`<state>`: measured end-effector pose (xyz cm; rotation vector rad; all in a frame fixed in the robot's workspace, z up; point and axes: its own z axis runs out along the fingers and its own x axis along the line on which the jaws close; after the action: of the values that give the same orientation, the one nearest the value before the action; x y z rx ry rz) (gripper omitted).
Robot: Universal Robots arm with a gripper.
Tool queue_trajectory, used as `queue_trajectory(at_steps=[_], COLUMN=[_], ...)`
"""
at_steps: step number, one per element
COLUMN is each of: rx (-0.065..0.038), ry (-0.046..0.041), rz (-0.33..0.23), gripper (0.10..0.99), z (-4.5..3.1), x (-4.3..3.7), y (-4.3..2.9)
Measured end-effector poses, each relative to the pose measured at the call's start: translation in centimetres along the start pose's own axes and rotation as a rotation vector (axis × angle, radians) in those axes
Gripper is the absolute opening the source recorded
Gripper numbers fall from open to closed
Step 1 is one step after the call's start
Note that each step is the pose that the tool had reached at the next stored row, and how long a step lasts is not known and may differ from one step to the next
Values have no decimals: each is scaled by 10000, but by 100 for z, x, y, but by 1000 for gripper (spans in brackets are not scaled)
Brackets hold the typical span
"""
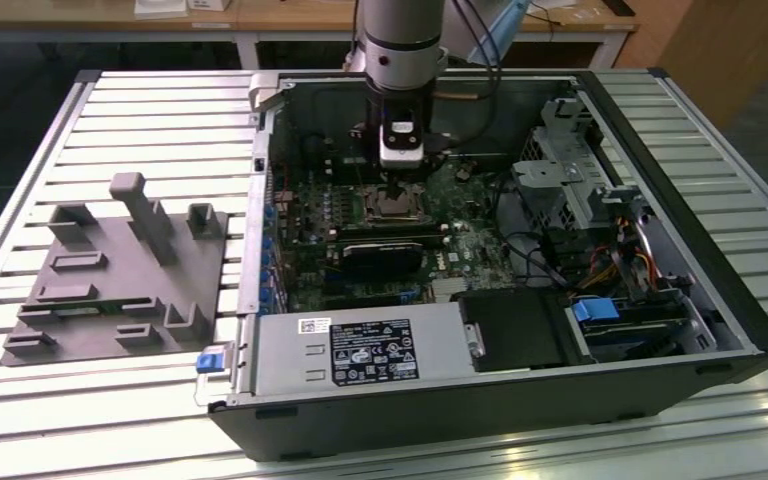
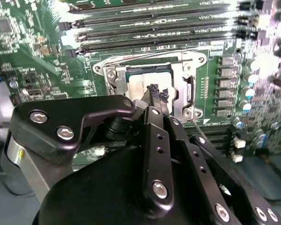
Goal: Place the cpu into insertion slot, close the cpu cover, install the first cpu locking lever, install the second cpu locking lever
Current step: 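Close the cpu cover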
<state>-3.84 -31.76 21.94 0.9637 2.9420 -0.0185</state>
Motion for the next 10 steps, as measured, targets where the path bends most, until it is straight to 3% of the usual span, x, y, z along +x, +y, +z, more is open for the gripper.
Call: queue_trajectory(at_steps=[10], rx=[83], ry=[-115], rz=[-1731], gripper=[102], z=[1], x=[1], y=[0])
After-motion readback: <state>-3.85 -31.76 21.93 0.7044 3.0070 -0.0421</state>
